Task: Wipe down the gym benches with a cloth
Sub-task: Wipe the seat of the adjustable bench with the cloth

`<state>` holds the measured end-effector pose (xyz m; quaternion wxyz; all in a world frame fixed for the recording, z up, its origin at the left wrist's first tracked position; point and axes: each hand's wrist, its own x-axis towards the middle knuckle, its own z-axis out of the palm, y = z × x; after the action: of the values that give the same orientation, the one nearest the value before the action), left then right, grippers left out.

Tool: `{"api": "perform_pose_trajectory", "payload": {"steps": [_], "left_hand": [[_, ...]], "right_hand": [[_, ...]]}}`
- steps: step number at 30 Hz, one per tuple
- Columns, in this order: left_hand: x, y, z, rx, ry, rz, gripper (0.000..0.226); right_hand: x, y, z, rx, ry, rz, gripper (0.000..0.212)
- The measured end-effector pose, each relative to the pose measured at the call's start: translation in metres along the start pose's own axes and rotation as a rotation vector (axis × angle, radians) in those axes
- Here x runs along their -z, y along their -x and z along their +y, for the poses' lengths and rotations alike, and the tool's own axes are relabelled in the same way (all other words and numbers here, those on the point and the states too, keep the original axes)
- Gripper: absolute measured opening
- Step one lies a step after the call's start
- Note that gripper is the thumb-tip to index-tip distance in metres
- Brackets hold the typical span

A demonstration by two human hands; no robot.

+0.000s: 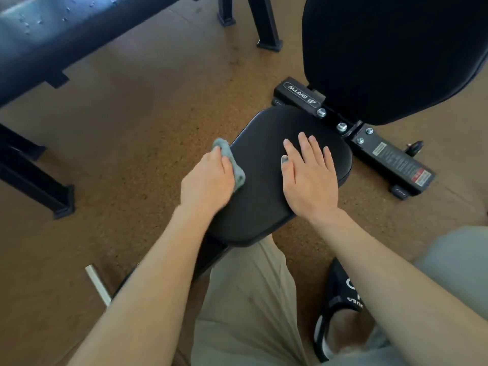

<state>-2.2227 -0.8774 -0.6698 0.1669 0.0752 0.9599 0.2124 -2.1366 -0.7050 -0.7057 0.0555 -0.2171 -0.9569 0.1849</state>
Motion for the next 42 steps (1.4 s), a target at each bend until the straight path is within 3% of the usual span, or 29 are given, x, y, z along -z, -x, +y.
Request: {"api": "perform_pose_trajectory", "payload": {"steps": [2, 4, 7, 10, 12, 16, 18, 20, 23, 28, 31, 35, 42], "left_hand": [[0.006, -0.012, 0.002, 0.058, -0.007, -0.074, 0.041], [0.004, 0.008, -0.013, 0.041, 0.032, 0.026, 0.037], [-0.011, 0.057, -0.035, 0.096, 0.351, 0.218, 0.03], [-0.024, 0.074, -0.033, 0.146, 0.461, 0.276, 0.027], [-0.018, 0.055, -0.028, 0.19, 0.416, 0.254, 0.029], [0.01, -0.012, -0.002, 0.245, 0.216, -0.009, 0.045], [0.01, -0.016, 0.013, 0.16, 0.027, -0.026, 0.047], [-0.003, 0.005, 0.013, -0.014, -0.177, 0.107, 0.044], [-0.027, 0.06, 0.002, -0.306, -0.302, 0.233, 0.048], [-0.066, 0.111, 0.006, -0.71, -0.462, 0.158, 0.055], [-0.069, 0.09, 0.026, -0.826, -0.687, 0.073, 0.062], [-0.09, 0.06, 0.073, -0.909, -0.848, 0.088, 0.061], [-0.112, 0.03, 0.136, -0.908, -0.784, 0.042, 0.065]], "right_hand": [[0.0, 0.0, -0.001, 0.002, -0.008, 0.012, 0.059], [0.001, -0.001, -0.002, 0.006, -0.012, 0.02, 0.061], [0.001, 0.0, -0.001, 0.004, -0.01, 0.023, 0.063], [0.0, 0.0, -0.003, -0.002, -0.004, 0.033, 0.063], [-0.001, 0.0, -0.003, -0.008, 0.009, 0.049, 0.061], [-0.002, 0.0, -0.002, 0.007, 0.016, 0.046, 0.059], [0.0, -0.001, -0.002, 0.014, -0.003, 0.013, 0.061], [0.003, -0.001, 0.001, 0.023, -0.035, -0.027, 0.061], [0.012, -0.004, 0.004, -0.021, -0.249, -0.051, 0.059], [0.032, 0.001, 0.021, -0.29, -0.475, 0.205, 0.056], [0.043, 0.001, 0.033, -0.564, -0.793, 0.257, 0.055], [0.045, -0.001, 0.042, -0.873, -1.11, 0.22, 0.053], [0.063, -0.012, 0.047, -0.908, -1.198, 0.331, 0.052]]}}
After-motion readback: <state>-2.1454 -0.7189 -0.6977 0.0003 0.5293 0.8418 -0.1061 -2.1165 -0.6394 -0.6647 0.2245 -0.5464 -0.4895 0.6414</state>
